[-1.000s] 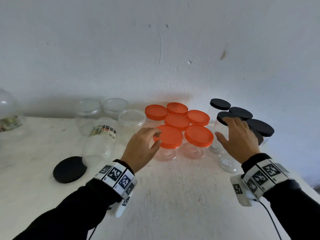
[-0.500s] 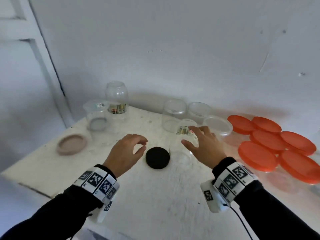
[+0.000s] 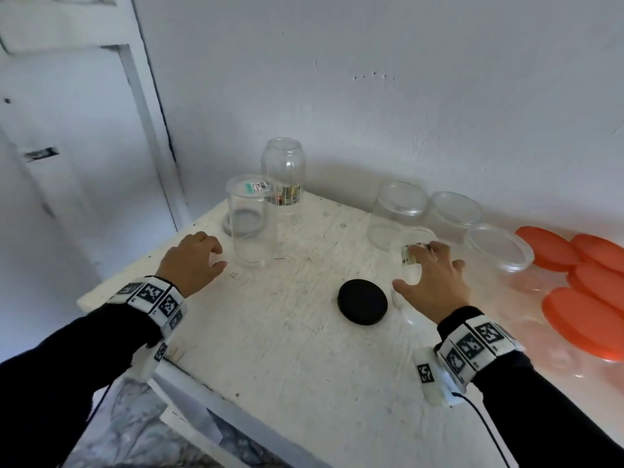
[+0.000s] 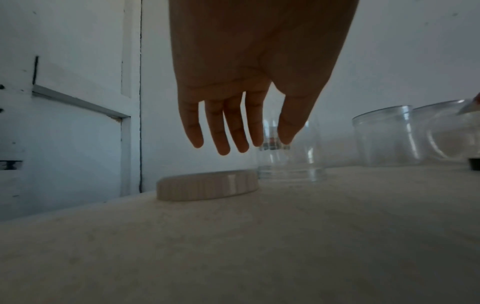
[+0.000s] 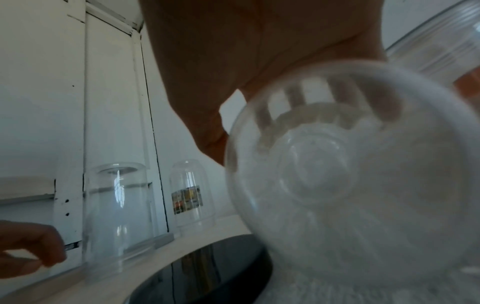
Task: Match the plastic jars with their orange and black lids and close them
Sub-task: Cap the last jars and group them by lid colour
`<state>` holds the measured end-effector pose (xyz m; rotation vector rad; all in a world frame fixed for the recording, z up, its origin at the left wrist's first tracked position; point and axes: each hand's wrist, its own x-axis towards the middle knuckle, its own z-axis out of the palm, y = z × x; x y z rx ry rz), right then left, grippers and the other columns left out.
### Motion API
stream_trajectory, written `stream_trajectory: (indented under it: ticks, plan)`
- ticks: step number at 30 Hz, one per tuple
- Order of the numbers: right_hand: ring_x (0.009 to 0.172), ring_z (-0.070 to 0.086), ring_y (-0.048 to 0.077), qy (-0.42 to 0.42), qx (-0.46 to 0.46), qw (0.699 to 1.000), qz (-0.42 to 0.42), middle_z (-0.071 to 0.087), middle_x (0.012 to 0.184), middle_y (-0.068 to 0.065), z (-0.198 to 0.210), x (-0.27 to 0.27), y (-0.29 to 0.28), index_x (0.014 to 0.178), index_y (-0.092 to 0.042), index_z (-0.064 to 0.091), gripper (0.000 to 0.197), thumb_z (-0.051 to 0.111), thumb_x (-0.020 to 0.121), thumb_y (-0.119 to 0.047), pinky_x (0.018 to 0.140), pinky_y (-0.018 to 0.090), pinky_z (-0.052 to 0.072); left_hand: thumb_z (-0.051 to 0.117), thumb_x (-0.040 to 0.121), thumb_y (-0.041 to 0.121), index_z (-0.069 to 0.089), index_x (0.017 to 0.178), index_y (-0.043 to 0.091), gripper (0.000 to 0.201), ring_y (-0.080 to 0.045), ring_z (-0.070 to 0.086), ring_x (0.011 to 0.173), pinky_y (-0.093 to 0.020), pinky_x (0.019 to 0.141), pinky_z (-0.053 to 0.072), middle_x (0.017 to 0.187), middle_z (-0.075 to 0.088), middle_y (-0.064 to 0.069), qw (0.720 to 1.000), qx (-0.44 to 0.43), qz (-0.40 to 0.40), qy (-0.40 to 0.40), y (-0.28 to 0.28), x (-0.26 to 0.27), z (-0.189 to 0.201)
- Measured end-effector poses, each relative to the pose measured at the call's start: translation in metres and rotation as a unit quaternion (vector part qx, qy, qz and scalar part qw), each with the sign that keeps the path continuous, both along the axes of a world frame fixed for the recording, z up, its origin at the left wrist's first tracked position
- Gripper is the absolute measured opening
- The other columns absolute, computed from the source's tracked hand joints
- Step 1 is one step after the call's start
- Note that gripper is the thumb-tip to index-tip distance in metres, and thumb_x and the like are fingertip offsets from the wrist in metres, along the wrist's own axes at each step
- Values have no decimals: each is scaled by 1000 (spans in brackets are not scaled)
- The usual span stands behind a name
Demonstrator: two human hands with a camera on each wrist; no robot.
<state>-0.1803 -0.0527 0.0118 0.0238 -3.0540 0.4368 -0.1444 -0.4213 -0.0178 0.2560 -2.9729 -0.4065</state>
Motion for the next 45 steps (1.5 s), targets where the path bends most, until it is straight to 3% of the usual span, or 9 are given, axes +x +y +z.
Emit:
stream_trajectory:
  ticks: [3, 6, 10, 15, 20, 24, 28, 37, 45]
  plan:
    - [125, 26, 30, 1, 18, 1000, 8, 20, 144, -1, -3, 2, -2, 138, -27, 31, 75, 67, 73, -36, 86, 44, 43, 58, 87, 37, 49, 123, 16, 43, -26, 38, 121, -41, 95, 39, 132, 43, -6, 997, -35, 11, -69, -9, -10, 1]
    - [124, 28, 31, -9, 49, 999, 10, 21, 144, -1, -2, 2, -2, 140, -27, 26, 78, 65, 74, -37, 90, 43, 41, 59, 85, 44, 32, 139, 21, 65, -29, 21, 135, -48, 106, 30, 150, 20, -5, 988, -35, 20, -151, -13, -17, 1]
    - [123, 33, 34, -18, 54, 998, 8, 24, 143, 2, 2, -2, -2, 138, -24, 28, 76, 66, 74, -38, 94, 46, 40, 60, 83, 49, 16, 146, 24, 81, -32, 4, 141, -58, 110, 18, 156, 2, -6, 976, -36, 26, -214, -13, -23, -1]
    - [118, 38, 35, 8, 49, 999, -4, 31, 135, 7, 1, -3, -6, 132, -22, 35, 76, 70, 72, -52, 88, 49, 46, 55, 88, 44, 20, 144, 29, 69, -33, 7, 140, -60, 109, 18, 154, 10, -2, 976, -33, 48, -211, -10, -21, 5]
    - [120, 36, 39, 13, 43, 999, -30, 30, 136, 17, -5, -6, -9, 136, -11, 24, 89, 72, 71, -48, 88, 47, 44, 52, 93, 33, 19, 146, 20, 64, -29, 18, 137, -35, 109, 20, 153, 13, -8, 980, -32, 15, -198, -5, -16, 15]
    - [118, 39, 37, 9, 42, 998, -47, 43, 127, 21, -7, -8, -5, 138, -7, 20, 89, 66, 75, -50, 89, 45, 43, 59, 86, 39, 25, 143, 31, 66, -34, 22, 132, -45, 108, 27, 152, 15, -4, 981, -22, 29, -188, -10, -14, 11]
    - [117, 39, 36, 35, 24, 998, -38, 43, 127, 18, -9, -4, -3, 137, -9, 24, 86, 68, 75, -48, 90, 47, 42, 60, 84, 42, 29, 141, 36, 65, -33, 23, 130, -47, 107, 28, 150, 17, -3, 986, -2, 17, -165, -9, -4, 13]
    - [121, 33, 37, 96, -81, 992, -17, 39, 136, 15, -16, 4, 5, 139, -8, 24, 85, 69, 77, -45, 92, 51, 38, 62, 82, 47, 29, 139, 41, 66, -27, 27, 126, -41, 101, 34, 146, 23, 1, 982, -18, -105, -157, 32, 23, 37]
    - [118, 32, 29, 93, -222, 971, 2, 37, 129, 14, -15, 17, 19, 134, -6, 23, 76, 70, 80, -30, 94, 35, 34, 54, 65, 65, 31, 134, 51, 74, -15, 25, 129, -32, 106, 26, 143, 25, 12, 945, 85, -277, -152, 85, 24, 53]
